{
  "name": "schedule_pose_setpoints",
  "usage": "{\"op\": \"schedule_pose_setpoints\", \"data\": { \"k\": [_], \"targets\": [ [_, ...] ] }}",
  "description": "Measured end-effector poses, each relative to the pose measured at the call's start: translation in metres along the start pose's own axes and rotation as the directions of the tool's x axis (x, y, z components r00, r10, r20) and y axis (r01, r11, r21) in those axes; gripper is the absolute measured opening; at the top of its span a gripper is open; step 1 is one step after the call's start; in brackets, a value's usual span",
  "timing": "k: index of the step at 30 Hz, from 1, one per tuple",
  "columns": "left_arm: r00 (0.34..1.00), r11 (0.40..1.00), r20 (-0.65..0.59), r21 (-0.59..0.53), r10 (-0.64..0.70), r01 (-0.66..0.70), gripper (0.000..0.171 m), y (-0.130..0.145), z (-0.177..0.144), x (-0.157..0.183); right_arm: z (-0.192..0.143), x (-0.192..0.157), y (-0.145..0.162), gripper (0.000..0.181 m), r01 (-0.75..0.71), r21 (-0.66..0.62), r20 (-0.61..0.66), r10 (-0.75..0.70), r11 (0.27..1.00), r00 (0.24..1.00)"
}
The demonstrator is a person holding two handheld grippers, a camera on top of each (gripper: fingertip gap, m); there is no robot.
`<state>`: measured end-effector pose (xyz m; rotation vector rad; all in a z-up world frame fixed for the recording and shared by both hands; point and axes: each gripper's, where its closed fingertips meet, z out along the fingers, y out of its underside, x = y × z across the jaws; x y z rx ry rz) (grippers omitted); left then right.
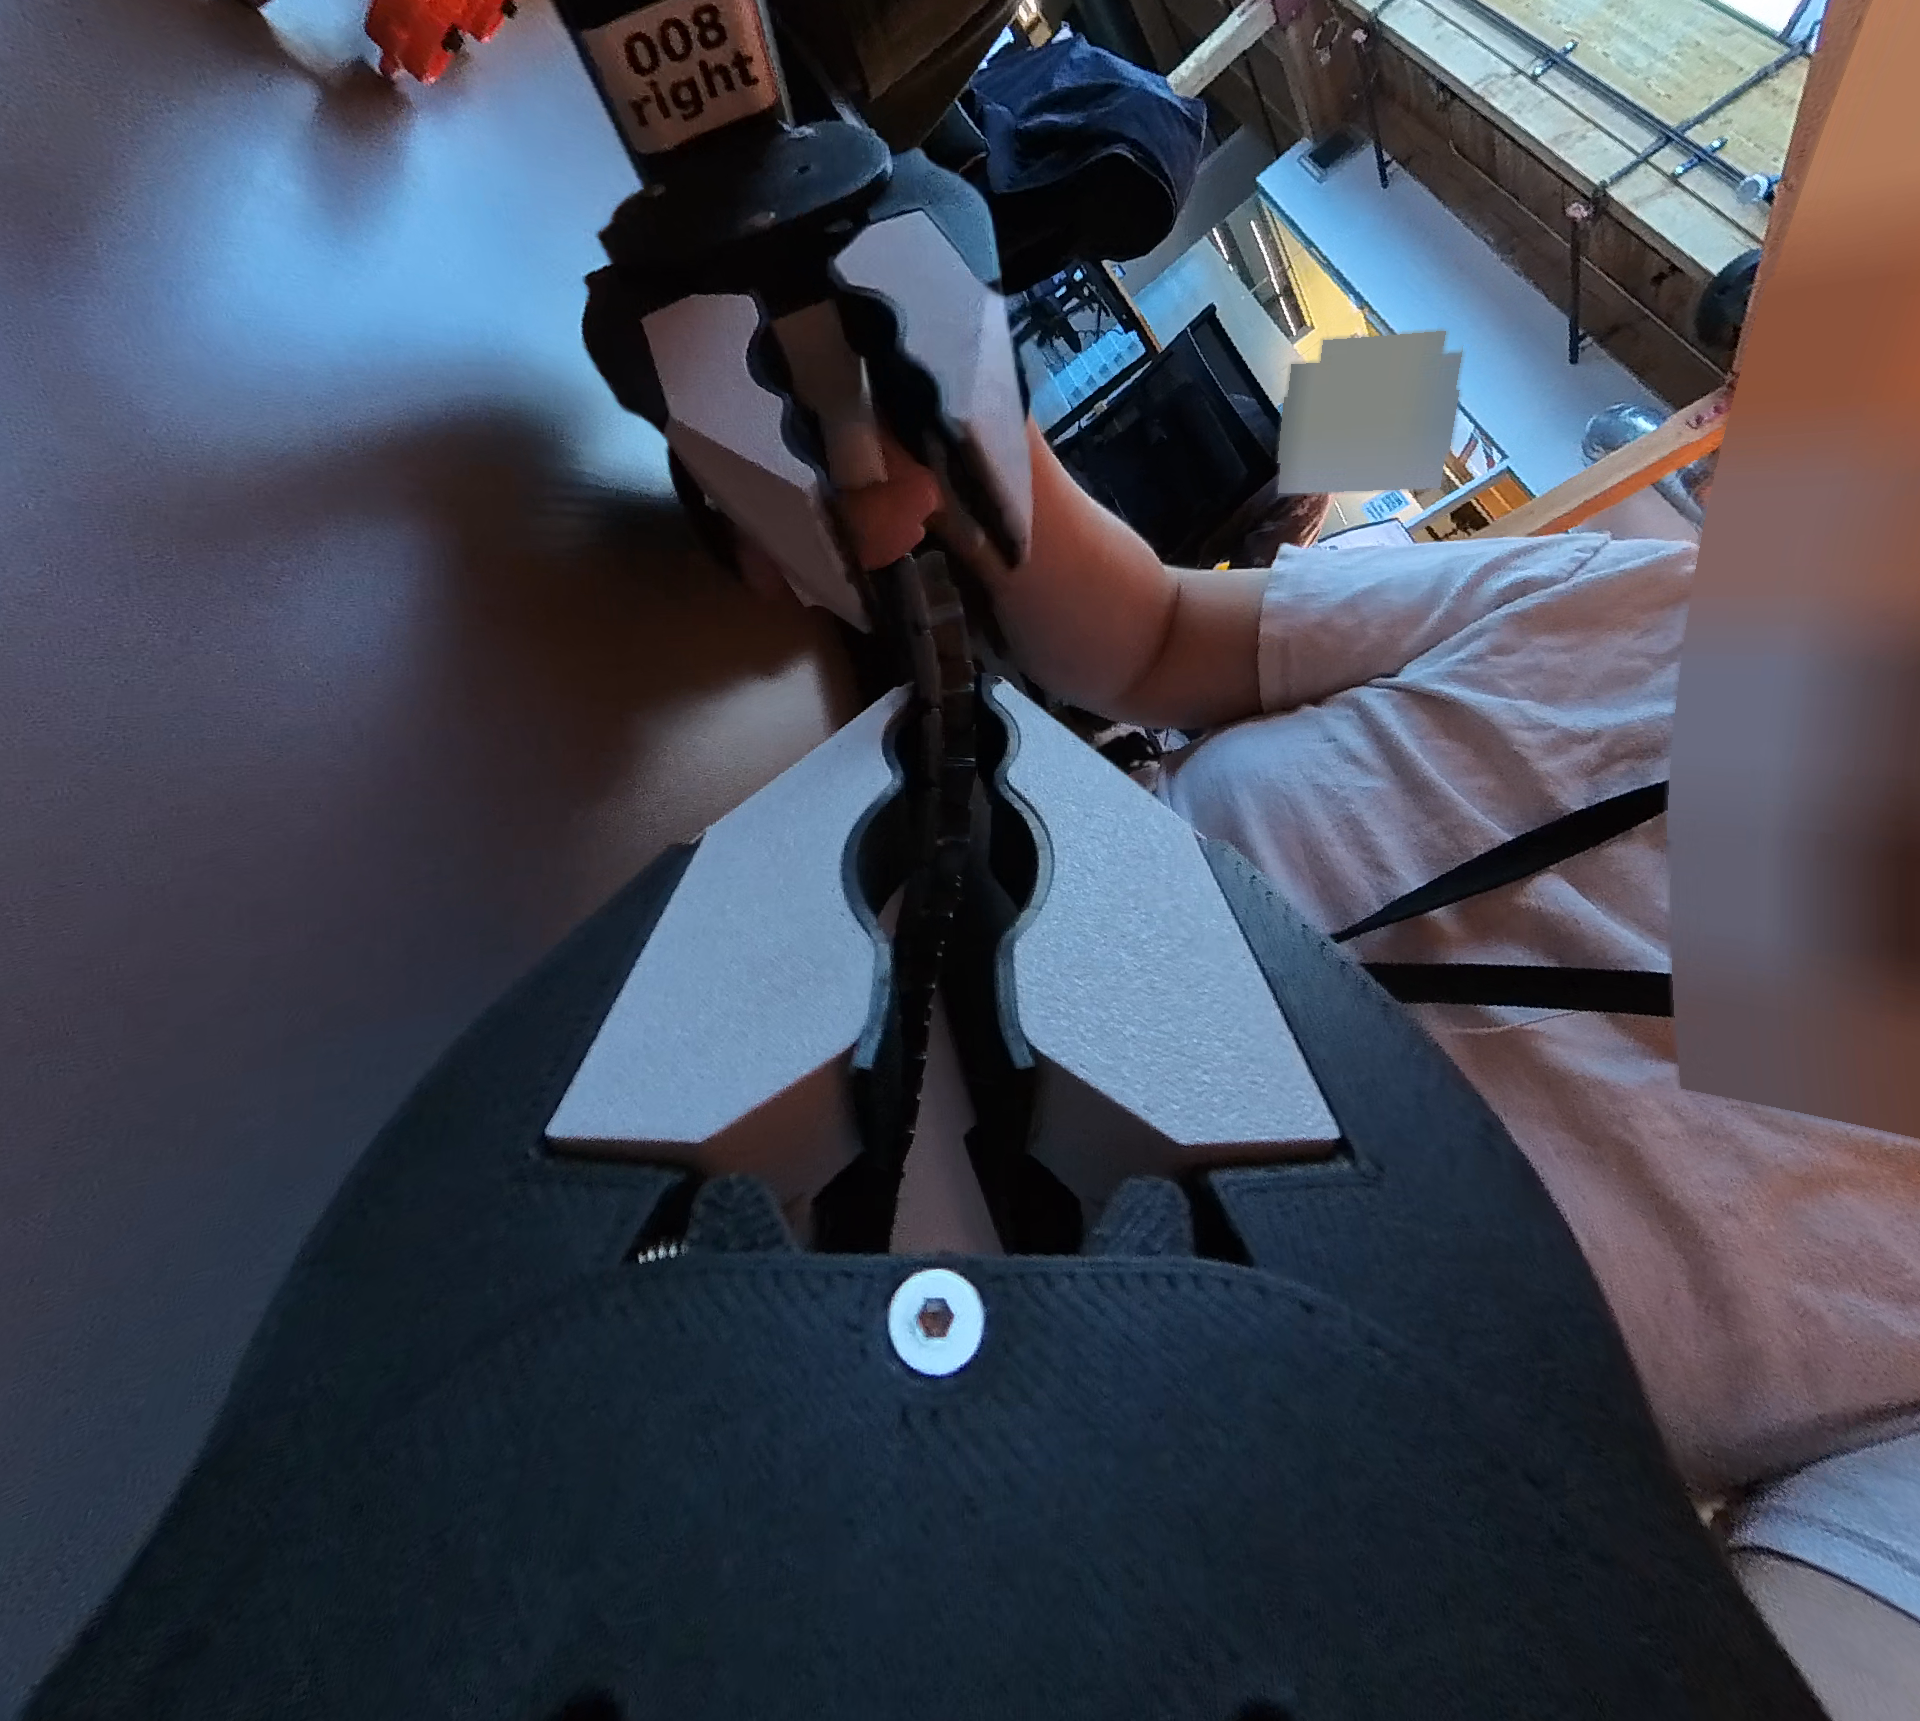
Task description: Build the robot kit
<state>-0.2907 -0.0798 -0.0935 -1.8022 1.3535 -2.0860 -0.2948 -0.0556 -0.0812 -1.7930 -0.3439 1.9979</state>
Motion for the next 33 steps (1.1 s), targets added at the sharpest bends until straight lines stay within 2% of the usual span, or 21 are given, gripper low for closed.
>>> {"op": "schedule_pose_setpoints", "data": {
  "k": [3,7,9,11,13,17,21,25,27,30,32,33],
  "targets": [
    [1.0,1.0,-0.003,0.023,-0.01,0.01,0.006,-0.003,-0.003,-0.001,-0.006,0.001,-0.005,0.025,0.025,0.035,-0.029,-0.024,0.999,0.999],
    [1.0,1.0,0.002,0.014,-0.009,0.009,0.006,-0.002,0.001,-0.001,0.001,0.006,0.004,0.025,0.015,-0.027,-0.051,-0.017,1.0,0.999],
    [1.0,1.0,0.009,0.016,-0.007,0.007,0.006,-0.003,0.002,-0.002,0.003,0.006,0.008,0.011,0.012,-0.057,-0.044,-0.015,0.998,0.999],
    [1.0,1.0,0.025,0.013,-0.007,0.007,0.006,-0.002,0.002,-0.004,0.003,0.007,0.009,0.006,0.026,-0.066,-0.062,-0.031,0.997,0.998],
    [1.0,1.0,0.02,0.007,-0.011,0.011,0.006,-0.001,0.003,-0.004,0.002,0.007,0.011,0.006,0.073,-0.093,-0.094,-0.082,0.993,0.992],
    [1.0,1.0,0.014,0.023,-0.007,0.007,0.006,-0.004,0.004,-0.002,0.002,0.004,0.008,0.006,0.069,-0.063,-0.067,-0.073,0.996,0.995],
    [0.999,1.0,0.042,0.006,0.008,-0.009,0.006,-0.002,0.005,-0.004,0.006,0.001,0.004,0.026,0.041,-0.035,-0.022,-0.042,0.999,0.999],
    [0.998,1.0,0.054,-0.004,-0.015,0.015,0.007,0.001,0.007,-0.009,0.005,0.011,0.004,0.006,0.017,-0.069,-0.08,-0.022,0.998,0.997],
    [0.998,0.999,0.06,-0.033,-0.014,0.016,0.006,0.005,0.01,-0.01,0.004,0.013,0.009,0.006,0.028,-0.105,-0.109,-0.039,0.994,0.993],
    [0.998,1.0,0.054,-0.011,-0.022,0.023,0.006,0.002,0.01,-0.01,0.002,0.011,0.007,0.006,0.014,-0.079,-0.095,-0.022,0.997,0.995],
    [0.998,1.0,0.064,0.005,-0.028,0.027,0.006,-0.001,0.009,-0.011,0.001,0.011,0.003,0.006,0.057,-0.062,-0.106,-0.063,0.996,0.992],
    [0.996,1.0,0.083,0.005,-0.028,0.028,0.006,-0.001,0.008,-0.014,-0.001,0.014,0.001,0.012,0.079,-0.054,-0.134,-0.085,0.995,0.987]
  ]
}}
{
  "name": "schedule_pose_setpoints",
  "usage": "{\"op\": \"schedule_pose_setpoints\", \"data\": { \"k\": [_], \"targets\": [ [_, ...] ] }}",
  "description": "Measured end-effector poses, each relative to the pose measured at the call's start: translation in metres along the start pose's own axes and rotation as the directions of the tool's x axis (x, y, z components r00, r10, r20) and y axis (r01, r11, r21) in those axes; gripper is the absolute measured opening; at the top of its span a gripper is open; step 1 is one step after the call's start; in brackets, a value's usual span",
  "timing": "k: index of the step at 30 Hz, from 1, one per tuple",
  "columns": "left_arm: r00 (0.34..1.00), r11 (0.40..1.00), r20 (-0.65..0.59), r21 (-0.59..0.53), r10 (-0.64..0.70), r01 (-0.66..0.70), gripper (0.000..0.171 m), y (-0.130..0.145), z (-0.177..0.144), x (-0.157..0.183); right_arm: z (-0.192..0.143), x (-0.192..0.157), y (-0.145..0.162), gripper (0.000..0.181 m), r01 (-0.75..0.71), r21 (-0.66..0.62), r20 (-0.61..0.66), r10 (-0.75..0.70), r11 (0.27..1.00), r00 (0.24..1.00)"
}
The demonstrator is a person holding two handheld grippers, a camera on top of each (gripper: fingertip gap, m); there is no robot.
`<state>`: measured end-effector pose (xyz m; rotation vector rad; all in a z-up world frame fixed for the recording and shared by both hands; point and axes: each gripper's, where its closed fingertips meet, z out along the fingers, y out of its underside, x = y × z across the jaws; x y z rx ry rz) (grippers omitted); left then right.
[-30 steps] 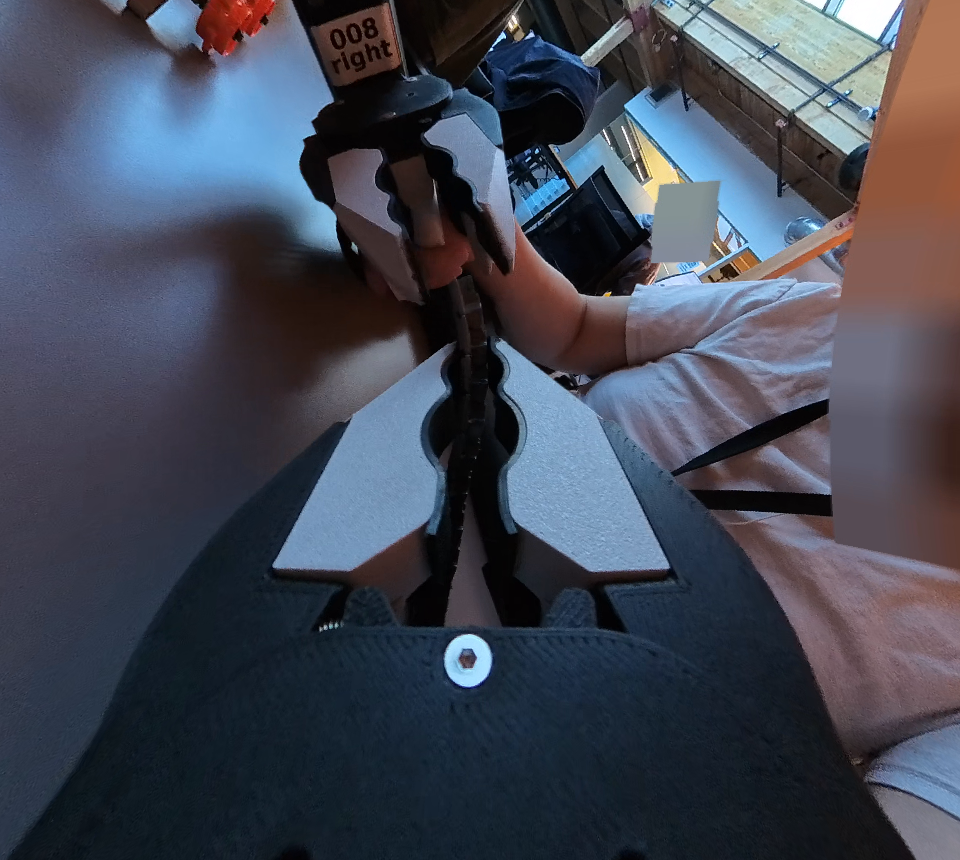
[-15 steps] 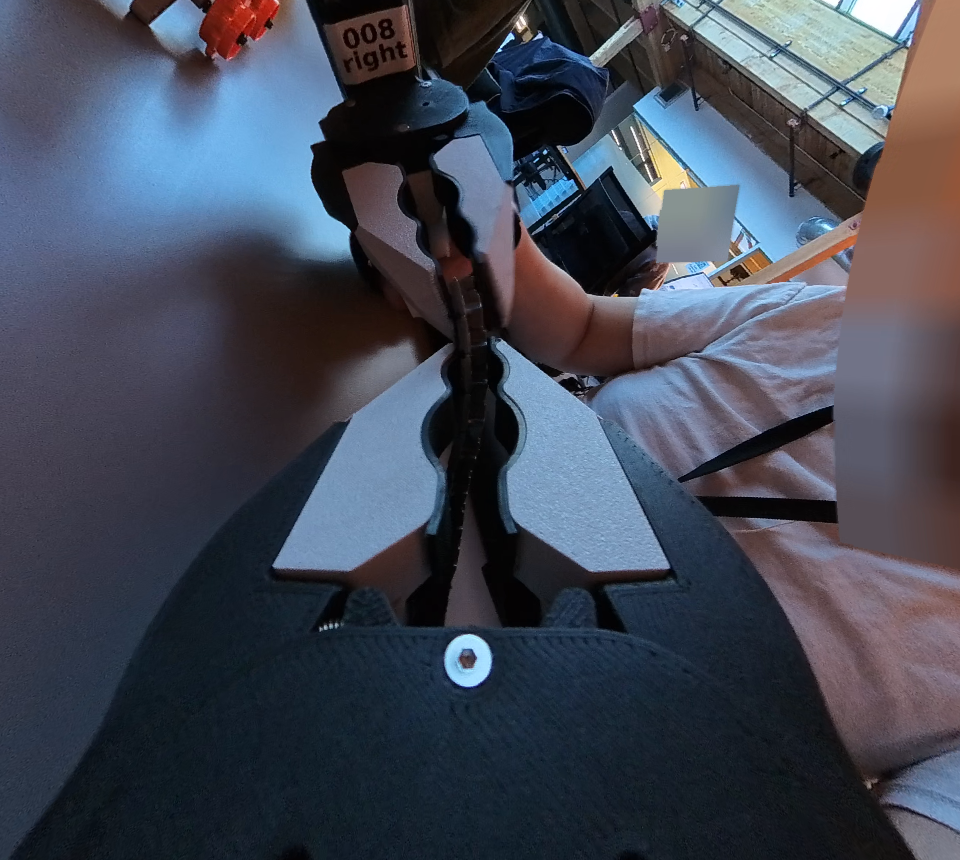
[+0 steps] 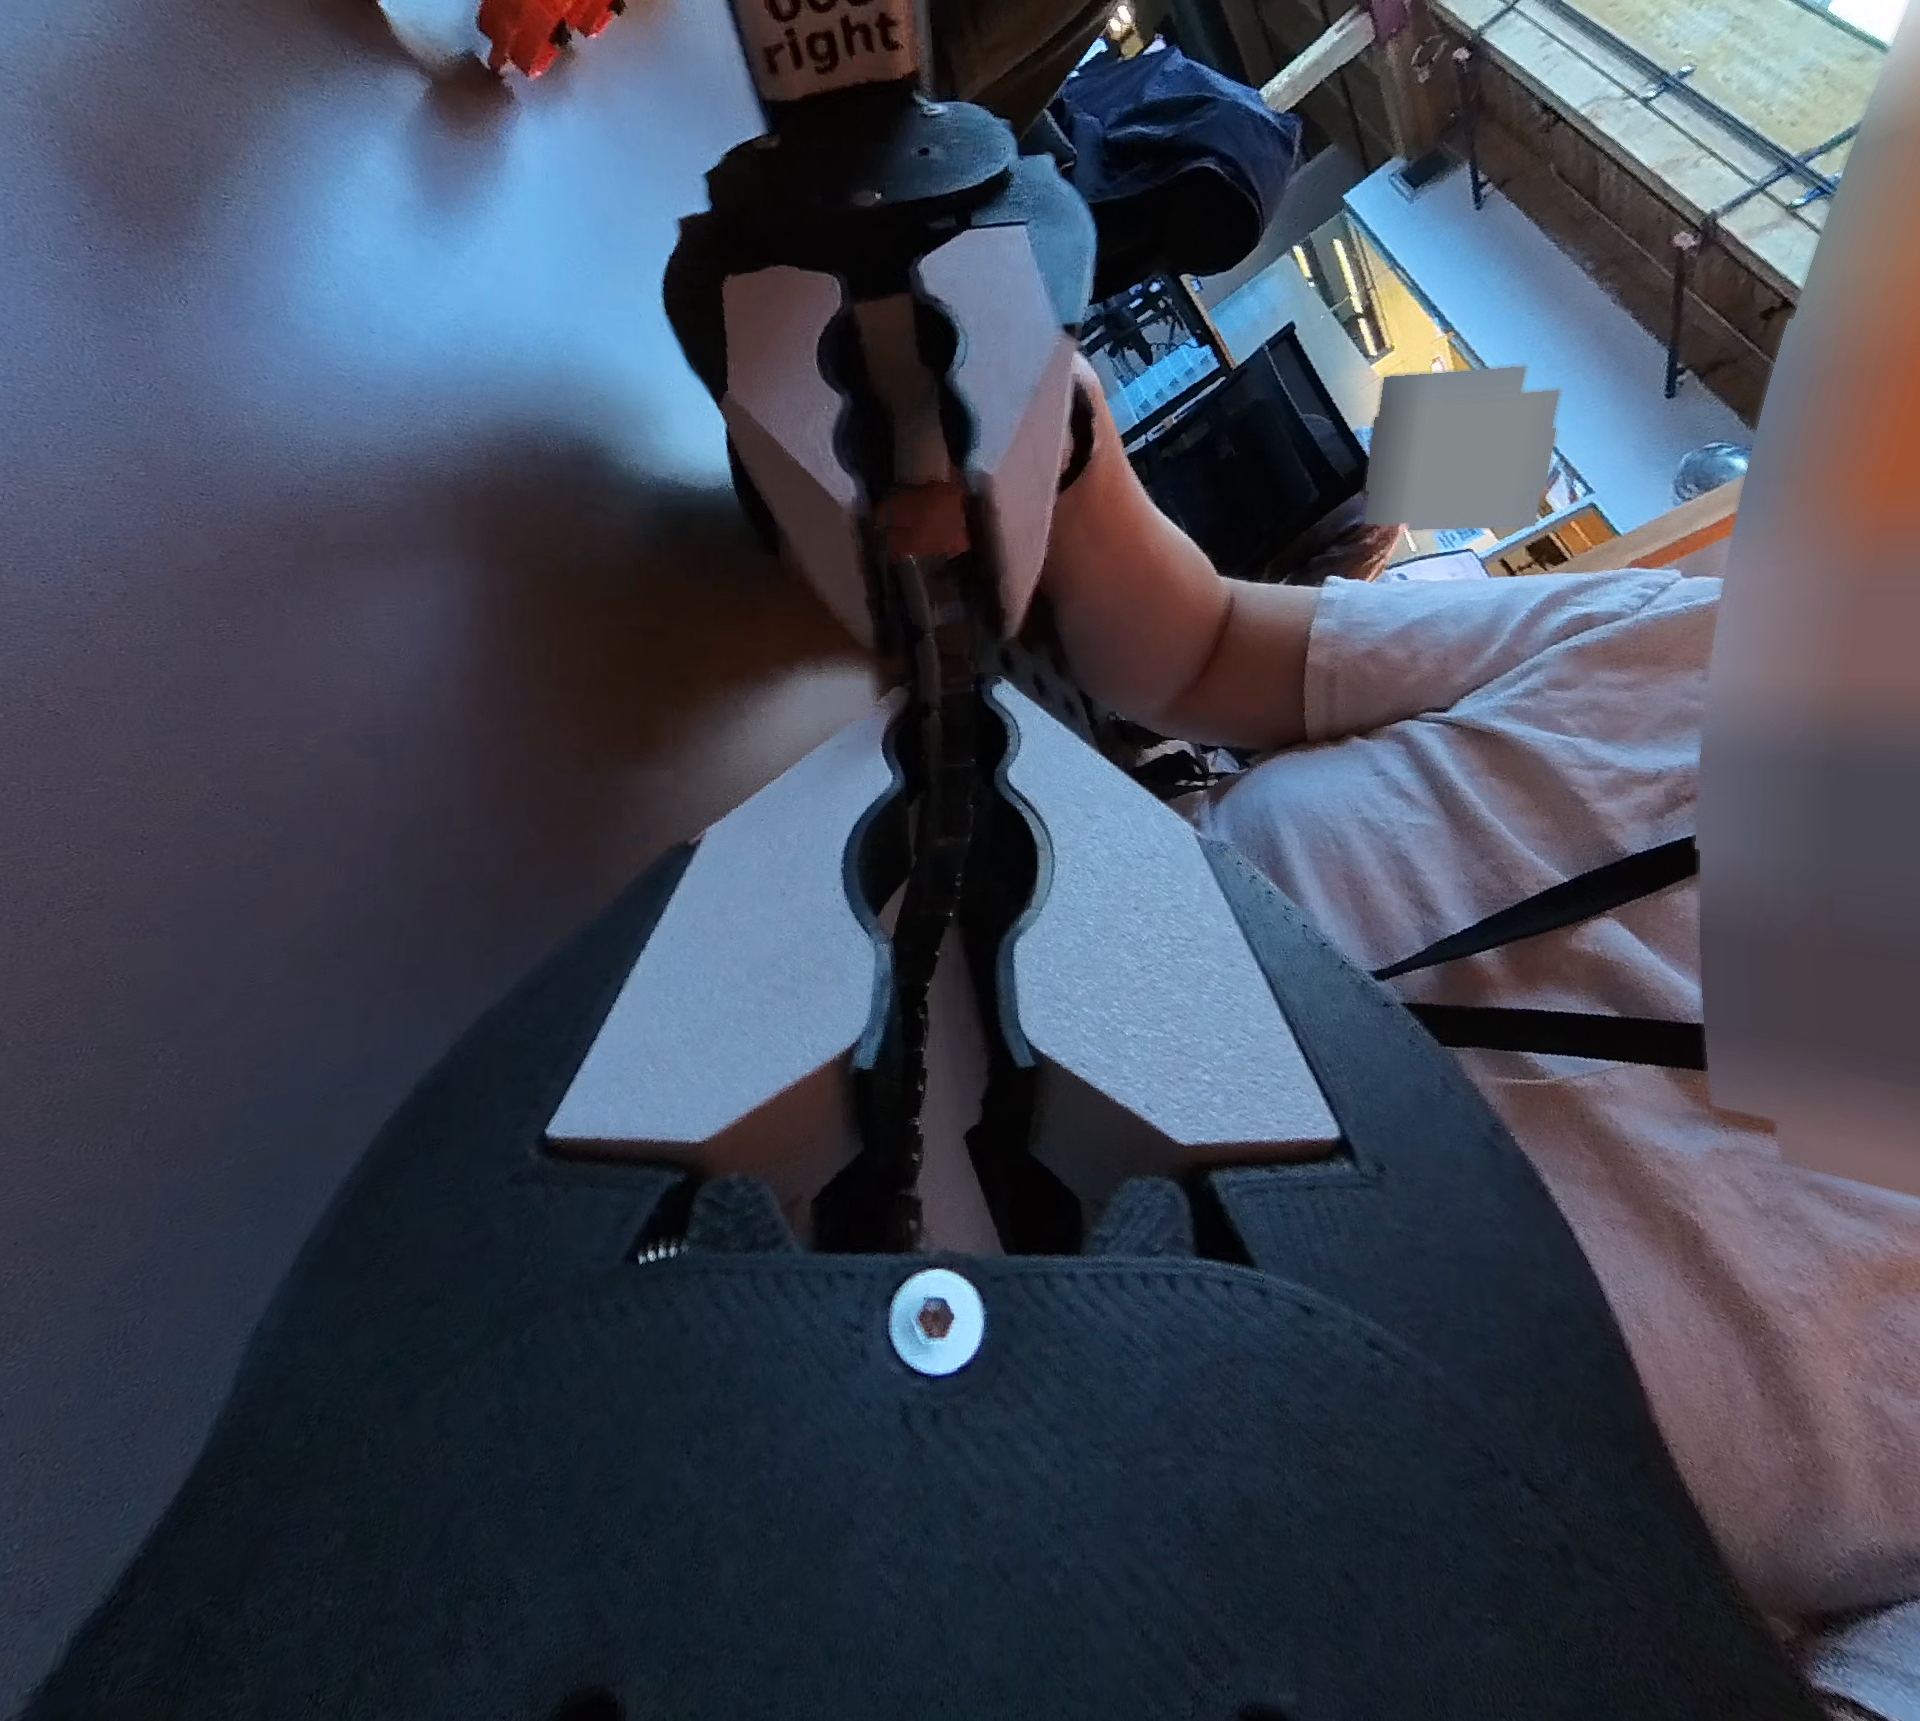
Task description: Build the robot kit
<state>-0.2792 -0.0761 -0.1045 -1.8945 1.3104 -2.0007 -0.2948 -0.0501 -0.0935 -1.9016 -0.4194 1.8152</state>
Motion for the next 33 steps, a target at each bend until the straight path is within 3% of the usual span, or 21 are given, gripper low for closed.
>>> {"op": "schedule_pose_setpoints", "data": {
  "k": [1,2,5,6,10,13,16,18,20,23,27,33],
  "targets": [
    [1.0,1.0,0.017,0.003,-0.002,0.002,0.006,0.0,-0.001,-0.003,-0.003,0.002,-0.001,0.022,0.014,0.011,-0.023,-0.014,1.0,1.0],
    [1.0,1.0,0.017,0.013,-0.008,0.007,0.006,-0.001,-0.002,-0.005,-0.005,0.001,-0.002,0.02,0.02,0.018,-0.02,-0.02,1.0,1.0],
    [0.999,0.999,-0.011,0.041,-0.03,0.031,0.006,-0.005,-0.005,-0.004,-0.011,0.0,-0.002,0.014,0.008,0.026,-0.005,-0.008,1.0,1.0],
    [0.999,0.999,-0.017,0.037,-0.029,0.03,0.006,-0.005,-0.005,-0.003,-0.011,0.001,0.0,0.002,0.02,0.011,-0.018,-0.02,1.0,1.0],
    [0.997,0.999,0.066,0.017,-0.029,0.028,0.005,-0.001,-0.003,-0.015,-0.013,0.012,0.003,0.001,0.199,-0.067,-0.184,-0.208,0.978,0.961],
    [0.995,0.998,0.089,0.024,-0.051,0.049,0.006,-0.002,-0.004,-0.019,-0.012,0.015,0.002,0.001,0.357,-0.12,-0.29,-0.377,0.926,0.88],
    [0.992,0.995,0.087,0.05,-0.088,0.084,0.009,-0.005,-0.006,-0.022,-0.012,0.016,-0.001,0.001,0.531,-0.211,-0.374,-0.57,0.821,0.731],
    [0.994,0.993,0.063,0.083,-0.095,0.089,0.028,-0.011,-0.01,-0.02,-0.012,0.021,0.0,0.001,0.576,-0.285,-0.422,-0.64,0.766,0.642],
    [0.99,0.989,0.111,0.13,-0.082,0.068,0.038,-0.018,-0.021,-0.027,-0.015,0.033,0.002,0.001,0.552,-0.341,-0.469,-0.647,0.761,0.602],
    [0.972,0.978,0.233,0.208,-0.029,-0.021,0.042,-0.032,-0.047,-0.036,-0.018,0.037,-0.001,0.001,0.539,-0.338,-0.503,-0.632,0.771,0.589],
    [0.969,0.943,0.246,0.316,0.02,-0.1,0.043,-0.05,-0.07,-0.024,-0.02,0.04,-0.007,0.001,0.513,-0.296,-0.508,-0.587,0.806,0.63],
    [0.962,0.924,0.261,0.341,0.085,-0.174,0.018,-0.055,-0.077,-0.01,-0.011,0.067,-0.012,0.001,0.317,-0.264,-0.524,-0.411,0.911,0.746]
  ]
}}
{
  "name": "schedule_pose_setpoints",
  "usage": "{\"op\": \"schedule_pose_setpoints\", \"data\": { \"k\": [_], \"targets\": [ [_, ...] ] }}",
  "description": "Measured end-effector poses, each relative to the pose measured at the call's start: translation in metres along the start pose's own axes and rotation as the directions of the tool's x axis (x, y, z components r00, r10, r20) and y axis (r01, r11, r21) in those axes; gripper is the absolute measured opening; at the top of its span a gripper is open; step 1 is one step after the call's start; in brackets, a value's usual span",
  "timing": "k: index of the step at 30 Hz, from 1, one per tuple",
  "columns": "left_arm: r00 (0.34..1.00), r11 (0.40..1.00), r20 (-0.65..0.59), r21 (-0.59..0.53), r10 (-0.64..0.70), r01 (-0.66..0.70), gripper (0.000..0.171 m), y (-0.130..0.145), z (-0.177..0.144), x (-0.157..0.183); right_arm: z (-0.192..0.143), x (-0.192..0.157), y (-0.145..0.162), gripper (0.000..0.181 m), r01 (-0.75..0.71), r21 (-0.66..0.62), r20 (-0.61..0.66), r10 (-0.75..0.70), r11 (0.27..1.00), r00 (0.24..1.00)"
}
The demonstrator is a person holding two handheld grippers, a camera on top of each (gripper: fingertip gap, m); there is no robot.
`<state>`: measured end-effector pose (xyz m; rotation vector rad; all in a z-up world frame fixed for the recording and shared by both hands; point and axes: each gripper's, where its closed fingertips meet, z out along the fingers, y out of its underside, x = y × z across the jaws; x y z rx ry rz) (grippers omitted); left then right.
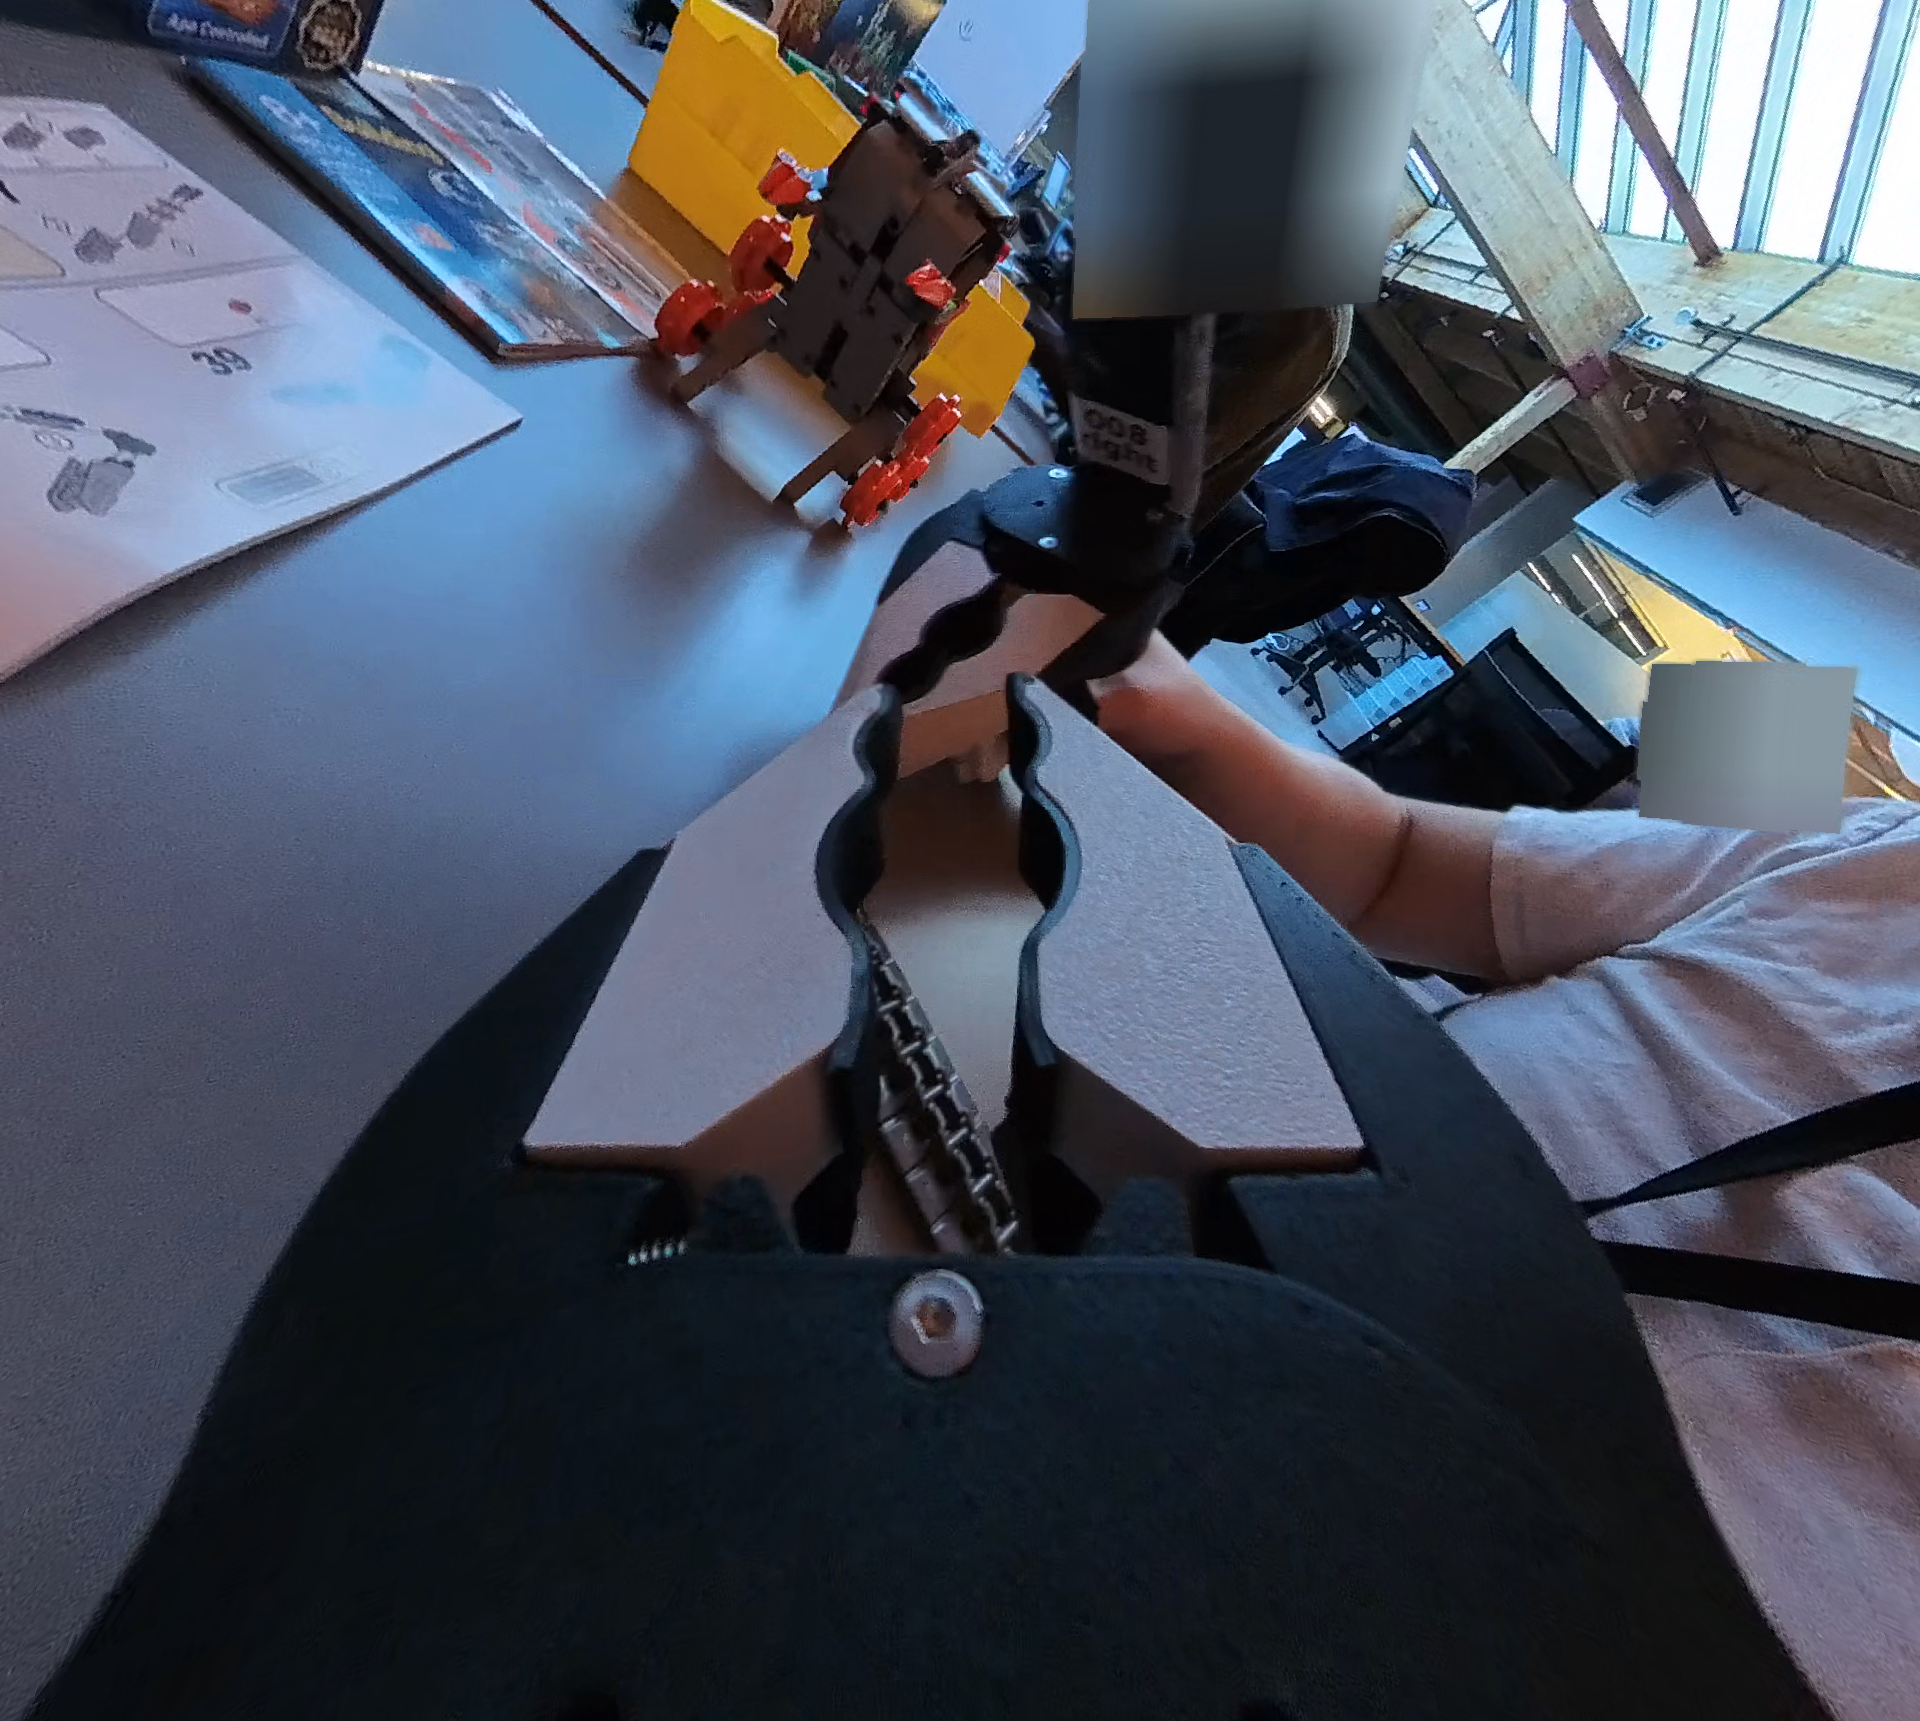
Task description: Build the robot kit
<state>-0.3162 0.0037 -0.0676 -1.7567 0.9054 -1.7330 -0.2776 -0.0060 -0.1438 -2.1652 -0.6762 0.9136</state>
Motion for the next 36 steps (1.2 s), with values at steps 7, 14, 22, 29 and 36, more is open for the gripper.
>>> {"op": "schedule_pose_setpoints", "data": {
  "k": [7,14,22,29,36],
  "targets": [
    [0.877,0.887,0.222,0.089,0.426,-0.453,0.0,-0.028,-0.019,0.023,0.003,0.013,-0.011,0.018,0.009,0.024,-0.017,-0.008,1.0,1.0],
    [0.603,0.628,0.287,0.004,0.744,-0.778,0.0,-0.018,-0.021,0.048,-0.029,0.009,-0.05,0.018,0.218,0.239,-0.121,-0.194,0.946,0.974],
    [0.719,0.781,0.42,0.038,0.554,-0.624,0.018,-0.014,-0.069,0.036,-0.031,0.009,-0.102,0.018,0.527,0.248,-0.245,-0.473,0.813,0.846],
    [0.732,0.843,0.492,-0.007,0.471,-0.538,0.0,0.037,-0.104,0.026,0.013,0.015,-0.112,0.018,0.662,0.177,-0.19,-0.634,0.729,0.749],
    [0.662,0.834,0.588,-0.041,0.465,-0.55,0.0,0.043,-0.108,0.035,0.009,-0.008,-0.045,0.0,0.629,0.09,0.233,-0.631,0.772,0.74]
  ]
}}
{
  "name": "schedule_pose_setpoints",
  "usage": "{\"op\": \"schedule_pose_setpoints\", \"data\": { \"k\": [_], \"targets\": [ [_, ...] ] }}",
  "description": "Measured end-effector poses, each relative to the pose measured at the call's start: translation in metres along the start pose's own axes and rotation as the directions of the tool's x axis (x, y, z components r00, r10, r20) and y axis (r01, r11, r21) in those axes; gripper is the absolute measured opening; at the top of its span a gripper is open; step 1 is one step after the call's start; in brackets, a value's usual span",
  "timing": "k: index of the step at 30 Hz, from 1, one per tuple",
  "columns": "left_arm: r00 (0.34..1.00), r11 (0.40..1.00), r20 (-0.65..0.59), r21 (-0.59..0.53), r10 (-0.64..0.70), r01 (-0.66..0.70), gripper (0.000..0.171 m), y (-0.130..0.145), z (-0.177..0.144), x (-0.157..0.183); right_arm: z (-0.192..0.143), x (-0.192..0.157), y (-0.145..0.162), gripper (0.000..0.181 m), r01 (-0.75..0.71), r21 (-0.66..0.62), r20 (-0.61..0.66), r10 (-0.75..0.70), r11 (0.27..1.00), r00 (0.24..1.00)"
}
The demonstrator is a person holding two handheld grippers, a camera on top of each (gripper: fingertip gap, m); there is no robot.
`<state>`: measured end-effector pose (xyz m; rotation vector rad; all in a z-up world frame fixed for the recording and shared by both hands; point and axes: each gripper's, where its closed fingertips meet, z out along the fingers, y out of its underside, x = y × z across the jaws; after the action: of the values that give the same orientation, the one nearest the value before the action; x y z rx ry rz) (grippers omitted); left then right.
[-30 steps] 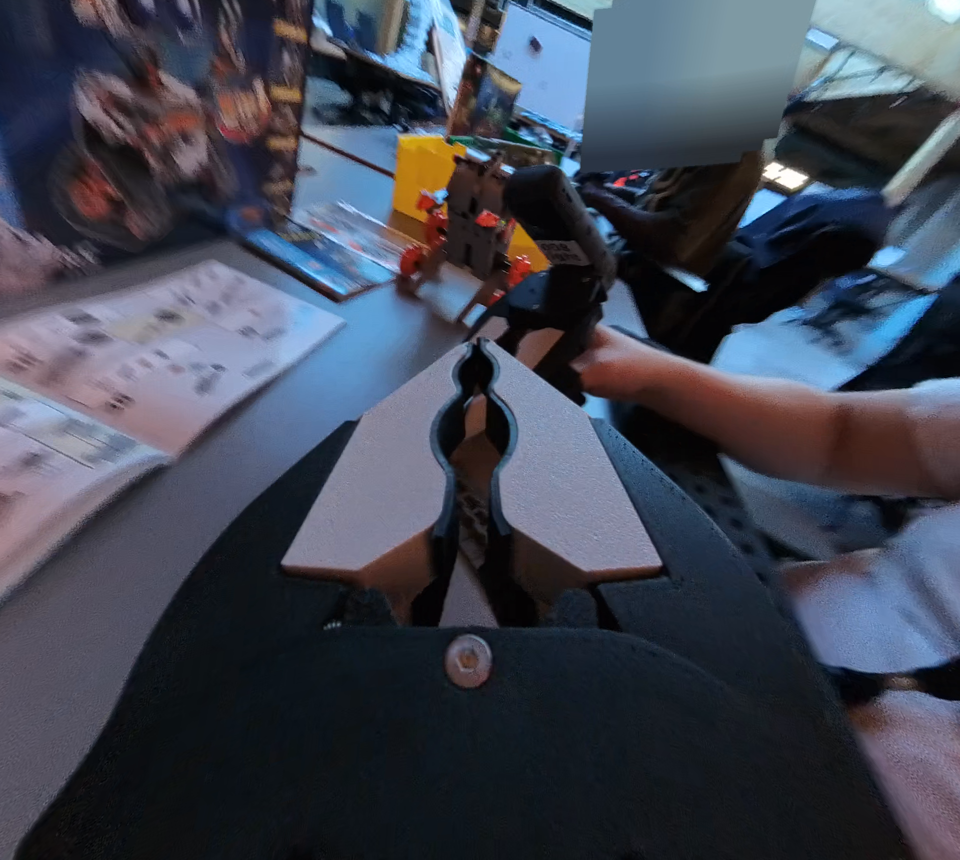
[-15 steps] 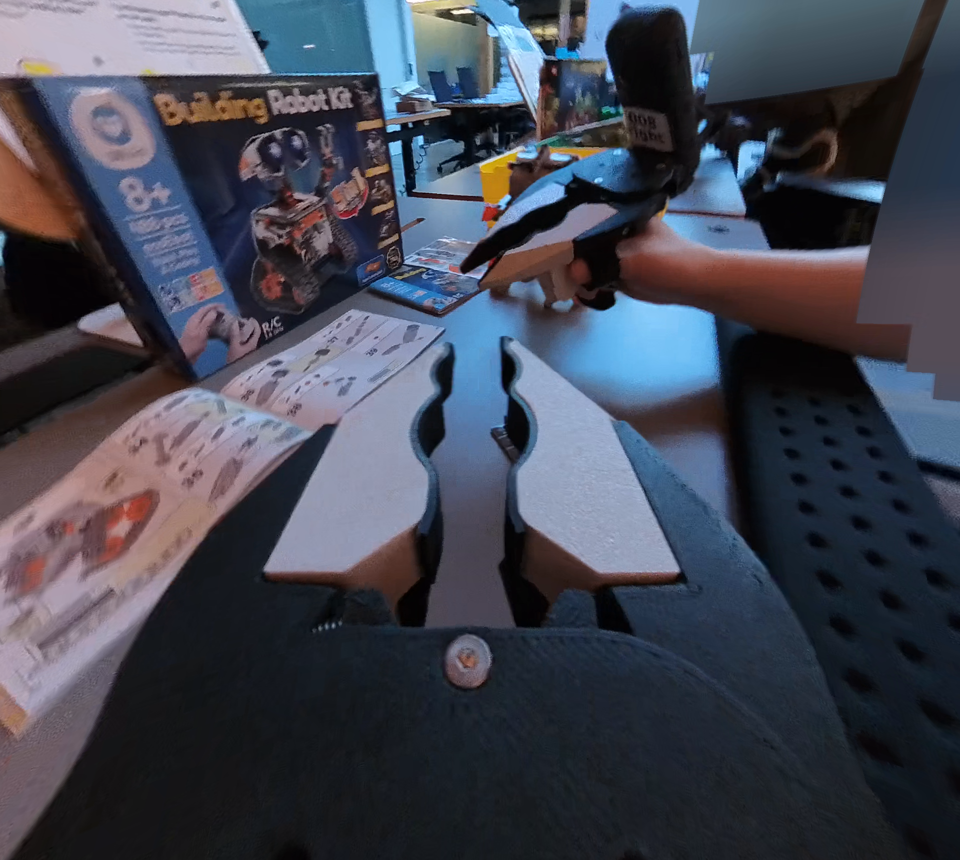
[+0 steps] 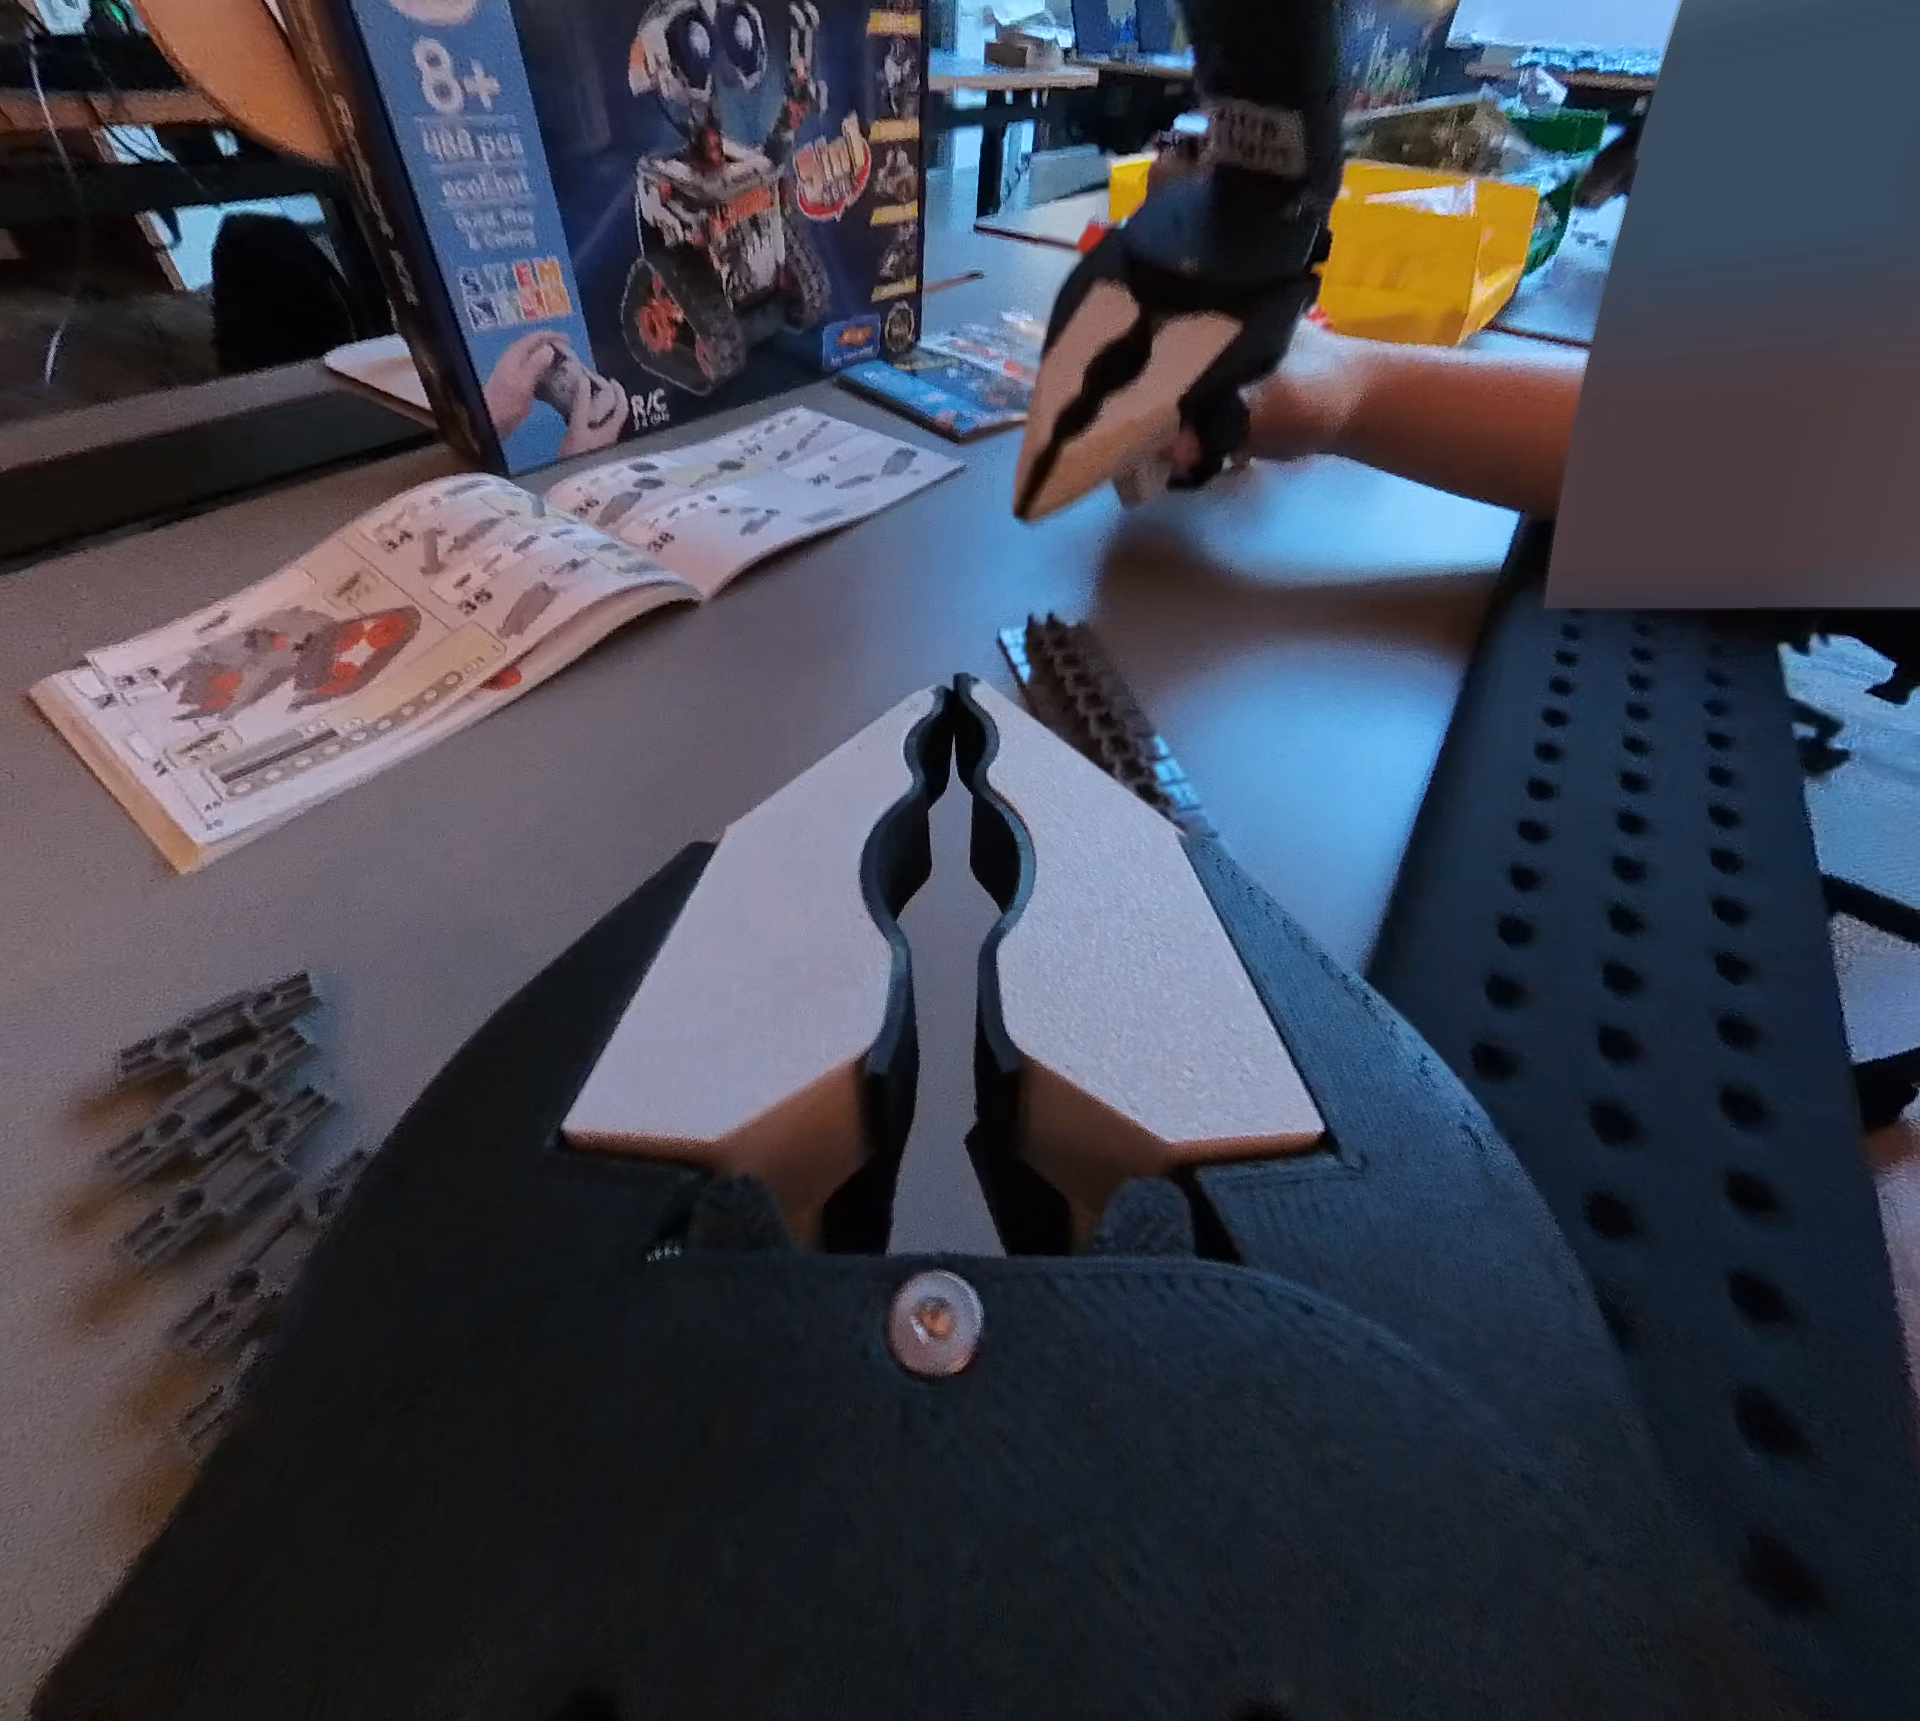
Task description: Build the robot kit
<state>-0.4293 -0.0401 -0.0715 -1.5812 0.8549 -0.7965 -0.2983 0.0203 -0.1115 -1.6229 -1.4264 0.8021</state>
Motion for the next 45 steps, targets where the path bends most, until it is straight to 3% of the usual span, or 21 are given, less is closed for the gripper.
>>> {"op": "schedule_pose_setpoints", "data": {
  "k": [4,9,12,15,22,23,25,28,29,38,45],
  "targets": [
    [0.999,1.0,-0.05,0.021,-0.015,0.016,0.0,-0.016,0.003,0.014,-0.002,-0.021,0.017,0.0,-0.032,-0.025,0.123,0.035,0.999,0.992],
    [0.997,0.998,-0.046,0.0,-0.055,0.055,0.0,-0.022,0.009,0.02,0.009,-0.023,0.037,0.017,0.16,-0.122,0.171,-0.138,0.979,0.975],
    [0.997,0.997,-0.04,-0.029,-0.073,0.072,0.0,-0.022,0.011,0.022,0.01,-0.024,0.043,0.019,0.18,-0.129,0.23,-0.147,0.975,0.962],
    [0.996,0.996,-0.034,-0.032,-0.087,0.086,0.0,-0.026,0.012,0.026,0.01,-0.021,0.046,0.006,0.119,-0.158,0.226,-0.081,0.98,0.971],
    [0.993,0.993,0.018,-0.01,-0.115,0.116,0.0,-0.036,0.015,0.024,0.003,-0.036,0.05,0.007,-0.235,-0.289,0.109,0.276,0.928,0.955],
    [0.993,0.993,0.01,-0.014,-0.12,0.12,0.0,-0.037,0.016,0.026,0.002,-0.045,0.048,0.006,-0.238,-0.305,0.14,0.291,0.922,0.946],
    [0.993,0.993,-0.007,-0.019,-0.117,0.117,0.0,-0.038,0.019,0.032,-0.003,-0.054,0.046,0.008,-0.126,-0.321,0.185,0.193,0.939,0.964],
    [0.994,0.994,-0.023,-0.023,-0.106,0.106,0.0,-0.04,0.02,0.039,-0.007,-0.054,0.037,0.012,0.19,-0.17,0.21,-0.153,0.967,0.966],
    [0.994,0.994,-0.025,-0.023,-0.106,0.105,0.0,-0.04,0.02,0.04,-0.007,-0.053,0.036,0.016,0.237,-0.125,0.209,-0.208,0.963,0.955],
    [0.993,0.994,-0.043,-0.039,-0.107,0.105,0.0,-0.038,0.021,0.048,0.001,-0.052,0.047,0.021,0.062,-0.161,0.326,-0.006,0.985,0.945],
    [0.992,0.994,-0.067,-0.023,-0.11,0.108,0.0,-0.043,0.024,0.052,0.001,-0.056,0.047,0.014,0.073,-0.159,0.328,-0.017,0.985,0.945]
  ]
}}
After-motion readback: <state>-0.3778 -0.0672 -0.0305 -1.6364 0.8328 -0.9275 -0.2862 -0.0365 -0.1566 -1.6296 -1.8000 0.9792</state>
